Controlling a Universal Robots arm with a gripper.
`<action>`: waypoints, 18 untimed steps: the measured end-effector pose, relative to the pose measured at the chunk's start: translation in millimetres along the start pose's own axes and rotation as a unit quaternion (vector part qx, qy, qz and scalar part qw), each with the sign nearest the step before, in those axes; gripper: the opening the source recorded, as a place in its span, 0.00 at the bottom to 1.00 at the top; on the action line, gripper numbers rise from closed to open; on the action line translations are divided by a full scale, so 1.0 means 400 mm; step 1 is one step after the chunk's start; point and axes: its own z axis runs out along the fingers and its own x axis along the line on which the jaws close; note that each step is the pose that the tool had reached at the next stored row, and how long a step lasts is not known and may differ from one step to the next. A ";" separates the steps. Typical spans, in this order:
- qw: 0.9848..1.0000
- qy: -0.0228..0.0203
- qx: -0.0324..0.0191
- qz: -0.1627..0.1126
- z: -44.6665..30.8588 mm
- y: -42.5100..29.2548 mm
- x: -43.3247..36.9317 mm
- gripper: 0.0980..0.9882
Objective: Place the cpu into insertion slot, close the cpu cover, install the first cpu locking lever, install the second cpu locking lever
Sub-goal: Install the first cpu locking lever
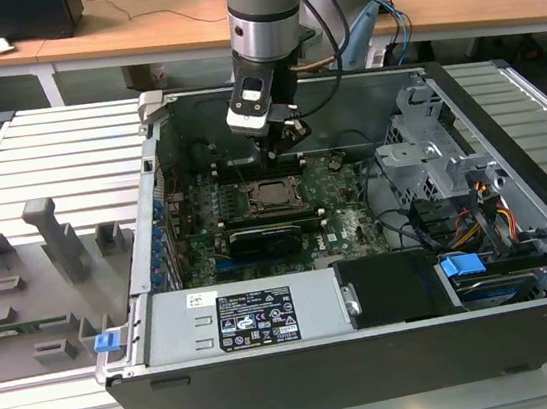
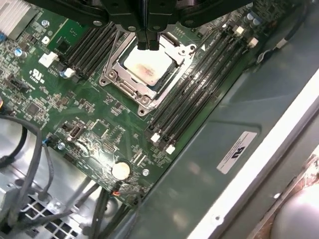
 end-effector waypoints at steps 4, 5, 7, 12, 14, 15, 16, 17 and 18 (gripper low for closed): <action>0.999 0.001 0.001 -0.043 0.000 0.000 0.000 0.01; 0.999 0.001 0.001 -0.049 0.000 0.000 0.000 0.01; 0.998 0.002 0.001 -0.068 0.000 0.000 0.000 0.01; 0.994 0.003 0.002 -0.108 0.000 0.000 0.000 0.01; 0.992 0.003 0.003 -0.127 0.000 0.000 0.000 0.01; 0.991 0.003 0.003 -0.134 0.000 0.000 0.000 0.01; 0.989 0.004 0.003 -0.144 0.000 0.000 0.000 0.01; 0.988 0.004 0.003 -0.154 0.000 0.000 0.000 0.01; 0.987 0.004 0.004 -0.162 0.000 0.000 0.000 0.01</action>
